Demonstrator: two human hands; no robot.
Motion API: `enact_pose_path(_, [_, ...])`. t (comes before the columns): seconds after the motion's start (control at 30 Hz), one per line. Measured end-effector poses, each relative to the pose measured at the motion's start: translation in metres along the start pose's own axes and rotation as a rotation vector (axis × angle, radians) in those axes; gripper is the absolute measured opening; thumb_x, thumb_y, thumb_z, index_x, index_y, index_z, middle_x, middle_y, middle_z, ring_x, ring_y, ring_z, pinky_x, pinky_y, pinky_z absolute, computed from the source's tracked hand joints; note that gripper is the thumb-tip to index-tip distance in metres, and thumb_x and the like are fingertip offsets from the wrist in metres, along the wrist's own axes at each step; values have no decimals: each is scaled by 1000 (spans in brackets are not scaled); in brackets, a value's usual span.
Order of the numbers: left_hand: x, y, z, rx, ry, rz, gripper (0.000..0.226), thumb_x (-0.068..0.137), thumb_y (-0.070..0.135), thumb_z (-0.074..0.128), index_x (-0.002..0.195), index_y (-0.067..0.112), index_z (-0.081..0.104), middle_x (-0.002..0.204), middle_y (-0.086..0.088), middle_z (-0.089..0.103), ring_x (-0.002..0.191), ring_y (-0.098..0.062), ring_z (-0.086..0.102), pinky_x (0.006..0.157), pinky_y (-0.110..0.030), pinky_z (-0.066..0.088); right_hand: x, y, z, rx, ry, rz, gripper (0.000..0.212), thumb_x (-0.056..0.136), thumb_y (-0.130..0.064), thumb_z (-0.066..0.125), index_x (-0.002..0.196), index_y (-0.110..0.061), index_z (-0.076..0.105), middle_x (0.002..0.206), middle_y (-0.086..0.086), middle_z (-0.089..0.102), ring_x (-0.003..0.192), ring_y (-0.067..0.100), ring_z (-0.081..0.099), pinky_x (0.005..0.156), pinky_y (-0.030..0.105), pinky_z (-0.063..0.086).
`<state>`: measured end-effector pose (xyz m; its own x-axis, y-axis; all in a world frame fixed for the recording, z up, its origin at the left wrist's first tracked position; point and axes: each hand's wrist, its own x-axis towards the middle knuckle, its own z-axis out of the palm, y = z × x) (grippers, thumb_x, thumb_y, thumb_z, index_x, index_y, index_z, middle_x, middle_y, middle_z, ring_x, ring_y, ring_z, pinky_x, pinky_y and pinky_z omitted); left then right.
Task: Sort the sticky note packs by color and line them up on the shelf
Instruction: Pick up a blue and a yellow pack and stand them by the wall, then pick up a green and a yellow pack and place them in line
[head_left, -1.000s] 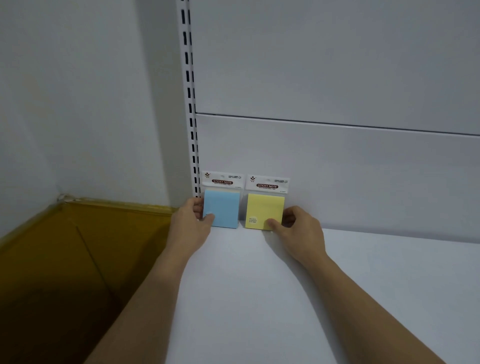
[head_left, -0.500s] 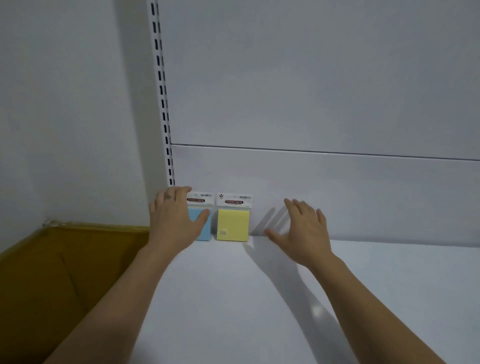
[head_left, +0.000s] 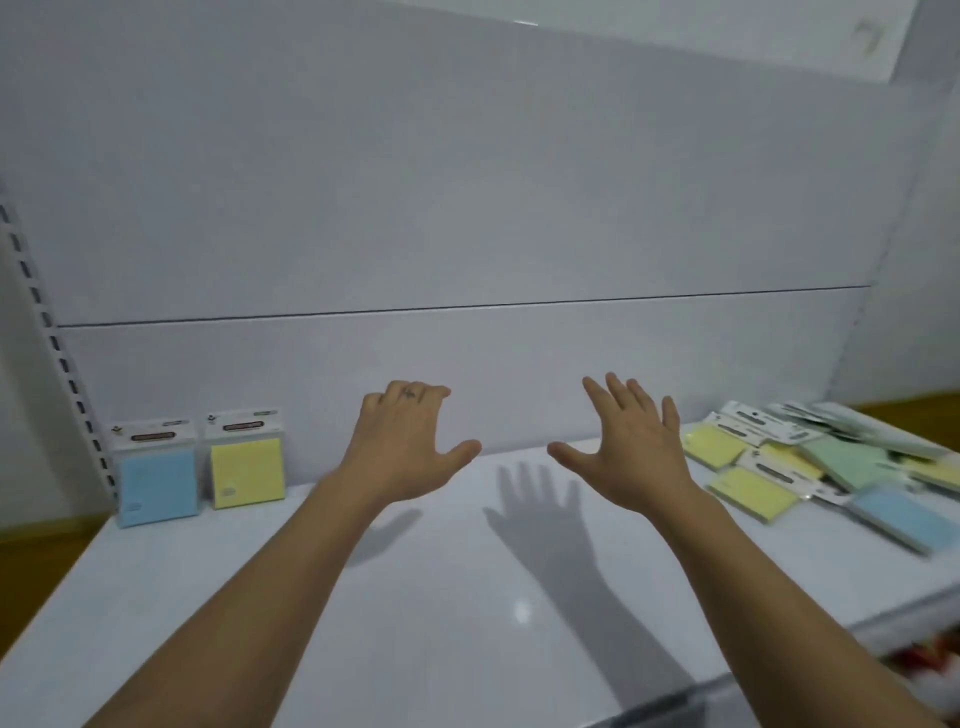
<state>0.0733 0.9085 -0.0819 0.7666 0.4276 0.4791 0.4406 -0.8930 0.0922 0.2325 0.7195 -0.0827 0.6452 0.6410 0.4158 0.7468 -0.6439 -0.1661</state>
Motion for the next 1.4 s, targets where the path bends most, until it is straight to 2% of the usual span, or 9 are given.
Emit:
enact_pose_path(0.37, [31, 172, 26, -113, -40, 238, 74, 82, 66, 46, 141, 24, 34, 143, 2, 42, 136, -18, 27, 106, -38, 22, -67, 158, -68, -114, 36, 244, 86, 81, -71, 45, 151, -30, 15, 160, -2, 10, 147, 19, 3, 116, 51, -2])
enact_pose_path(0.63, [35, 256, 39, -180, -25, 350, 73, 81, 67, 45, 140, 24, 36, 142, 2, 44, 133, -19, 30, 104, -39, 24, -109, 219, -102, -161, 56, 357, 84, 82, -71, 45, 150, -31, 16, 160, -2, 12, 147, 20, 5, 116, 53, -1])
enact_pose_path(1.0, [60, 280, 67, -245, -81, 440, 69, 81, 65, 47, 138, 26, 37, 140, 2, 45, 131, -20, 31, 100, -40, 26, -121, 245, -103, -223, 24, 504, 83, 84, -68, 47, 151, -31, 14, 161, -2, 10, 147, 20, 5, 116, 52, -1])
enact_pose_path(1.4, [102, 289, 114, -321, -136, 454, 66, 82, 65, 46, 135, 27, 40, 138, 2, 45, 129, -21, 33, 99, -42, 28, -84, 266, -82, -280, -29, 587, 78, 84, -65, 48, 149, -32, 20, 158, -1, 20, 145, 21, 16, 116, 52, 4])
